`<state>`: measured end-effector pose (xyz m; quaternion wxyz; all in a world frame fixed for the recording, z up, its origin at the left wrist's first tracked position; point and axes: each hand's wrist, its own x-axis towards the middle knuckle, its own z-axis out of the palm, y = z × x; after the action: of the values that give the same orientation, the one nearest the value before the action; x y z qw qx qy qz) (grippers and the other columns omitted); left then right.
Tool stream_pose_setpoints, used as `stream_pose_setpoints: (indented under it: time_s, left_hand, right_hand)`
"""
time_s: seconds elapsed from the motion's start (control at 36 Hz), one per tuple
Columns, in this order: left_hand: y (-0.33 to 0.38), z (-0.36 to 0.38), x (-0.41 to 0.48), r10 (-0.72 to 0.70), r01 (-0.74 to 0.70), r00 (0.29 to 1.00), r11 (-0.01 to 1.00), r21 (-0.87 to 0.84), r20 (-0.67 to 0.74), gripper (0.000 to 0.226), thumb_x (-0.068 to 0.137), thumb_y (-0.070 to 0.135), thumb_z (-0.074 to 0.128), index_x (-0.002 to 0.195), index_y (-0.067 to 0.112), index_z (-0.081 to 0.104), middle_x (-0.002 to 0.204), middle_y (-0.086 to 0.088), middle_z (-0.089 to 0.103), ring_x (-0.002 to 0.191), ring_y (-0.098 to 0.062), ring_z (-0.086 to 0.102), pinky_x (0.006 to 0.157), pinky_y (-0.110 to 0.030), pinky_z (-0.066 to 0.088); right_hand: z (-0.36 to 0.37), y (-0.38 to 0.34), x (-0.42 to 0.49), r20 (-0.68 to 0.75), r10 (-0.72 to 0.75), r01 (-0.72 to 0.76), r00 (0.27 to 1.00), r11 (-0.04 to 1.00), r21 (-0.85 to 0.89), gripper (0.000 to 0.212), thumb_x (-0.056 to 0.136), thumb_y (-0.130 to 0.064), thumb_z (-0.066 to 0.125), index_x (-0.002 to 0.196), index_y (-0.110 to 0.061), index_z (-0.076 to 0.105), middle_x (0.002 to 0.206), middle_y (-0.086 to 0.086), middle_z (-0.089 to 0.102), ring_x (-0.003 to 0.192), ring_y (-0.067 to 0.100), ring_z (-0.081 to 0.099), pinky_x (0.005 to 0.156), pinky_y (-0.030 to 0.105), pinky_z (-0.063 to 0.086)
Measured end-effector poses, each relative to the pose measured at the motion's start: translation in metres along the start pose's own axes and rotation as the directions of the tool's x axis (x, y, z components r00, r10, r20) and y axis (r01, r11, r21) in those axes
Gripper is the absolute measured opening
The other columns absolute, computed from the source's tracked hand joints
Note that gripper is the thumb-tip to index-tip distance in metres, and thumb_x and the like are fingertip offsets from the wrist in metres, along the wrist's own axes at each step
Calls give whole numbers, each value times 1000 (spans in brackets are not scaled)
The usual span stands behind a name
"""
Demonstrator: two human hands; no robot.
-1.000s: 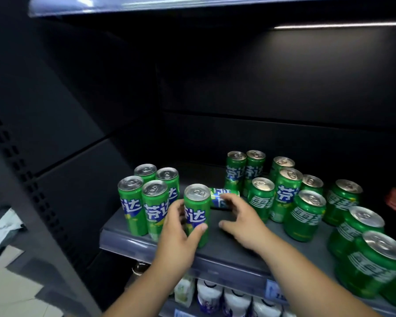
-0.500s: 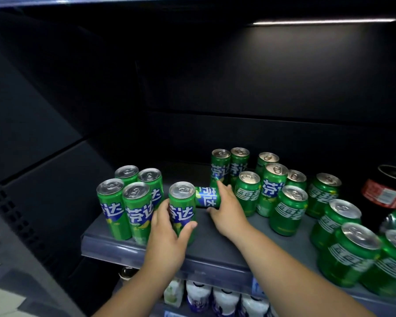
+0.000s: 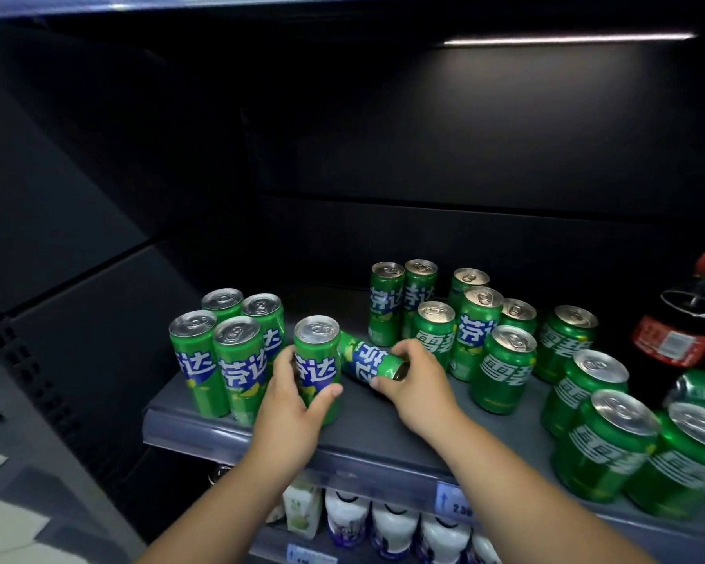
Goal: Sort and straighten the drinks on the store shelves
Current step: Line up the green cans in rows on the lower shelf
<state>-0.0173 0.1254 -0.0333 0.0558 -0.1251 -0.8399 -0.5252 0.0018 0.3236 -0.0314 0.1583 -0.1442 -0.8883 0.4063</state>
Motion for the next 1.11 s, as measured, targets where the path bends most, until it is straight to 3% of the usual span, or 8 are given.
stream_pose_setpoints:
  time_s: [0.33,0.44,0.56,0.67,0.78,0.89,1.03,1.11]
  left_hand:
    - [17,-4,25,-40,23,989,993,115,144,60,83,33,78,127,33,37,115,9,67,102,-13,64,94,-41,52]
    - [25,-10,35,-68,38,978,988,149,199,58,79,28,83,120,26,43,111,7,68,104,-15,65,96,-41,51]
    - [36,-24,44,-61,28,972,989,146,226,56,72,24,88,113,27,50,105,11,68,98,-10,67,94,-41,53]
    - [49,-40,52,-11,-37,954,988,151,301,75,61,31,90,124,34,48,109,10,71,97,-9,70,92,-43,56]
    - [70,-53,62,54,-143,942,958,250,330,103,55,45,87,144,32,38,141,-1,56,114,-18,64,98,-44,53]
    - [98,-63,78,101,-272,912,874,402,397,86,75,29,85,149,28,41,147,-5,51,120,-20,60,102,-41,50]
    - [123,-65,97,82,-478,773,728,493,629,72,81,27,81,146,26,48,143,3,56,125,-12,56,100,-23,42]
    - [131,-68,109,93,-576,713,643,505,695,60,82,27,80,137,25,59,134,9,63,118,-7,57,94,-19,41]
  right_hand:
    - [-74,-14,-28,-109,-131,157,985,946,283,70,77,-9,85,129,-36,48,124,-23,58,118,-16,49,88,-2,34]
    - [-88,-21,-25,61,-203,180,977,947,267,79,82,-8,80,140,-45,40,137,-22,57,130,-7,48,104,17,42]
    - [-88,-25,-21,102,-255,236,962,957,169,69,86,-15,76,145,-31,46,144,-17,52,135,0,46,117,35,37]
    - [-89,-26,-23,91,-255,238,963,958,159,67,85,-19,78,143,-33,48,144,-18,49,134,1,46,115,36,39]
    - [-86,-22,-30,101,-178,168,979,981,102,85,73,-29,89,144,-33,42,140,-18,50,126,3,49,107,27,41]
    - [-80,-20,-32,82,-98,87,992,988,130,57,71,-26,91,113,-39,55,109,-21,67,103,-2,63,84,20,49]
    - [-70,-27,-22,134,-68,47,989,987,154,61,66,-38,88,119,-43,57,120,-18,68,113,3,63,100,36,51]
    - [-58,-28,-13,179,-57,9,982,967,256,60,75,-18,87,123,-37,56,126,-12,67,119,4,61,108,40,48]
